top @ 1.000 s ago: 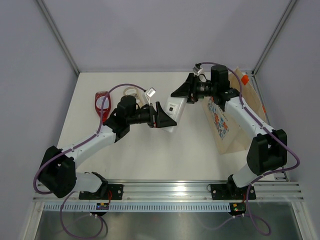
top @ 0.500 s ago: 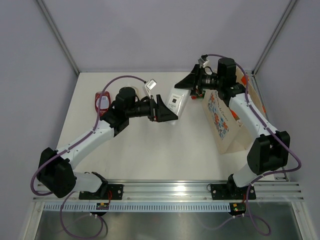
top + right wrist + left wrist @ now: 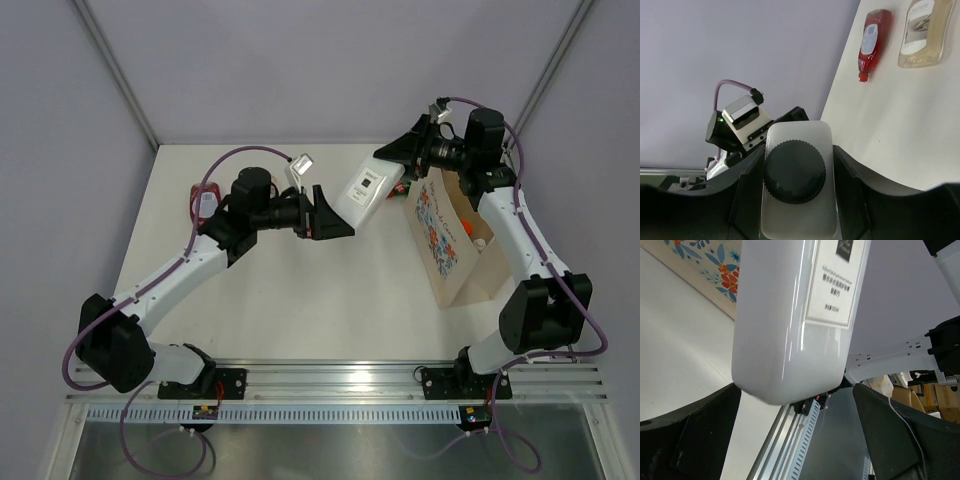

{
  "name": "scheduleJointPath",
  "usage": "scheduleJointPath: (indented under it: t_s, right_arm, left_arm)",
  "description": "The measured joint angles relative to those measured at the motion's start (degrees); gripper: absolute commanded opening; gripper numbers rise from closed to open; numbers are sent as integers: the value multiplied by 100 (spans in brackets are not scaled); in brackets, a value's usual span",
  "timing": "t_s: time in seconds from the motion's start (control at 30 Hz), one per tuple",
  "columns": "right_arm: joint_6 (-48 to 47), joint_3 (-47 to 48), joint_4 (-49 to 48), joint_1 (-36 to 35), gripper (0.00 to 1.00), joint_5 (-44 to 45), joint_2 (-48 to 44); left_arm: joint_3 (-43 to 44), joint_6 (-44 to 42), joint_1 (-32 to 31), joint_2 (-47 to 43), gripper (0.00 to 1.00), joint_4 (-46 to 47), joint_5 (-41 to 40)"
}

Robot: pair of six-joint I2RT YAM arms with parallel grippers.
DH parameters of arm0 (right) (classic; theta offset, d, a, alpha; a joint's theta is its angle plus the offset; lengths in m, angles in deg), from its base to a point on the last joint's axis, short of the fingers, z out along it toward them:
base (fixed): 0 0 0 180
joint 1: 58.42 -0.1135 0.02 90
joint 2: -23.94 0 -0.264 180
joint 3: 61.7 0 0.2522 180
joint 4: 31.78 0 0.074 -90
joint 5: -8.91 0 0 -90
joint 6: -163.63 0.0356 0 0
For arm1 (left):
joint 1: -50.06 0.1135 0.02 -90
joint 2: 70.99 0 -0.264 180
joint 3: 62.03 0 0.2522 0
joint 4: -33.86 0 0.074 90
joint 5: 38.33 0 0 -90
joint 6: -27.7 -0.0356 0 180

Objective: Place the personal care products into the canvas bag

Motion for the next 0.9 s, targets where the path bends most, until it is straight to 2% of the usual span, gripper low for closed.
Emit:
scheduleJointPath:
  t_s: [0.5, 0.73, 0.9]
  right_arm:
    - [579, -214, -627, 1097, 0, -293, -417]
    - [960, -319, -1012, 2312, 0, -564, -435]
    - [964, -293, -1043, 3294, 0, -769, -433]
  left_arm:
    - [192, -35, 125, 144, 99, -142, 92]
    - [101, -164, 361, 52, 99, -245, 118]
    - [-398, -341, 710, -485, 99, -474, 116]
